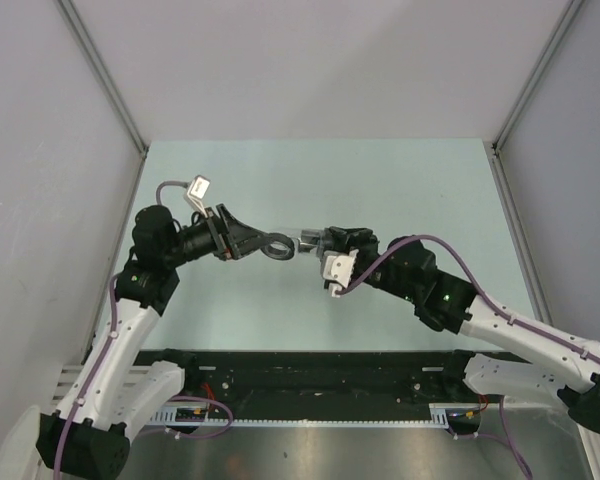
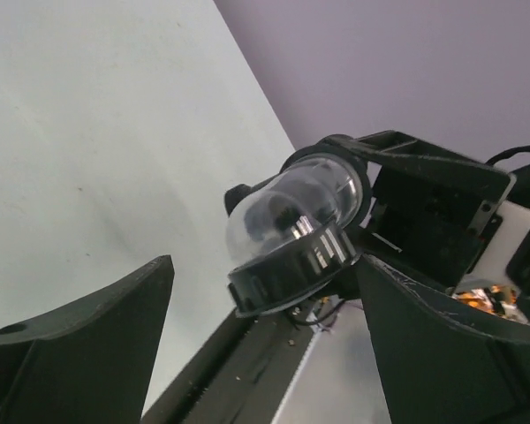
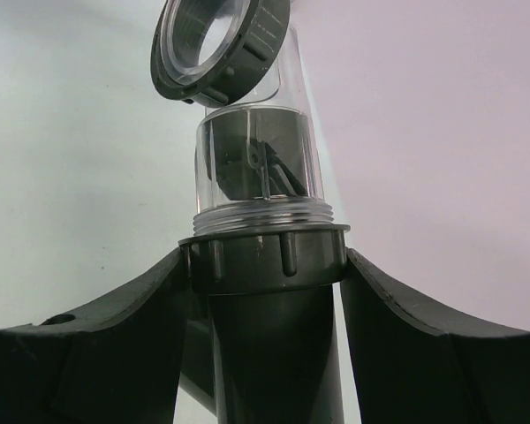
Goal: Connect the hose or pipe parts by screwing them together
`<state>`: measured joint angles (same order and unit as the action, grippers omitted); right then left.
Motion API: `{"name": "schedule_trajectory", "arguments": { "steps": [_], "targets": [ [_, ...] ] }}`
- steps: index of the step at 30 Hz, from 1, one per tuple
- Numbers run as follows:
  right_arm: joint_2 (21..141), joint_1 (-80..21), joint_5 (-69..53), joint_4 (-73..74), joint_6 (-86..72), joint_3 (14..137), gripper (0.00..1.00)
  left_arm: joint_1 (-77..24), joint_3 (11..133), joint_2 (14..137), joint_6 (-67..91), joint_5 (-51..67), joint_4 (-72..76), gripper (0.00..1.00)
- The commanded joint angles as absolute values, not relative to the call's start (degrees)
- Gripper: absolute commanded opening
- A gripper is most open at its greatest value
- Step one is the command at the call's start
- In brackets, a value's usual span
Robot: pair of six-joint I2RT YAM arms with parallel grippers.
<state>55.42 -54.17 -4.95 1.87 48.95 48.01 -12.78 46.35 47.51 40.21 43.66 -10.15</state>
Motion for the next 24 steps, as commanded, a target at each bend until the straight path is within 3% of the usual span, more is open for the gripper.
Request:
{"name": "schedule_trajectory", "arguments": {
  "steps": [1,10,14,17,18,19,24],
  "targets": [
    [53.4,-59.7,5.7,-5.9,55.6,47.7,0.0,-12.5,49.7,48.9,48.1,49.9,-9.7,0.89],
    [54.6,-63.9,9.6,-9.2,57.4,47.3,0.0,-13.4,47.1,53.3,52.0,56.9,-8.4,0.86],
    [55.9,-63.9,9.2,-9.9,56.3,47.3,0.0,-15.9,47.4,53.1,50.4,57.0,-7.5,0.78],
    [56.7,-63.6,7.0,-10.1,53.2,47.5,0.0,-17.8,48.5,53.2,47.1,56.9,-6.9,0.62],
    [57.0,-62.9,5.0,-8.9,52.0,47.7,0.0,-18.5,48.7,53.2,45.7,56.6,-6.7,0.5],
    [57.0,-62.4,3.9,-8.2,50.8,48.0,0.0,-18.7,48.5,52.9,42.5,55.9,-6.6,0.45],
    [56.6,-57.9,-9.9,-0.3,42.7,50.9,0.0,-20.0,46.8,50.4,28.4,53.5,-6.0,0.33]
  ]
}}
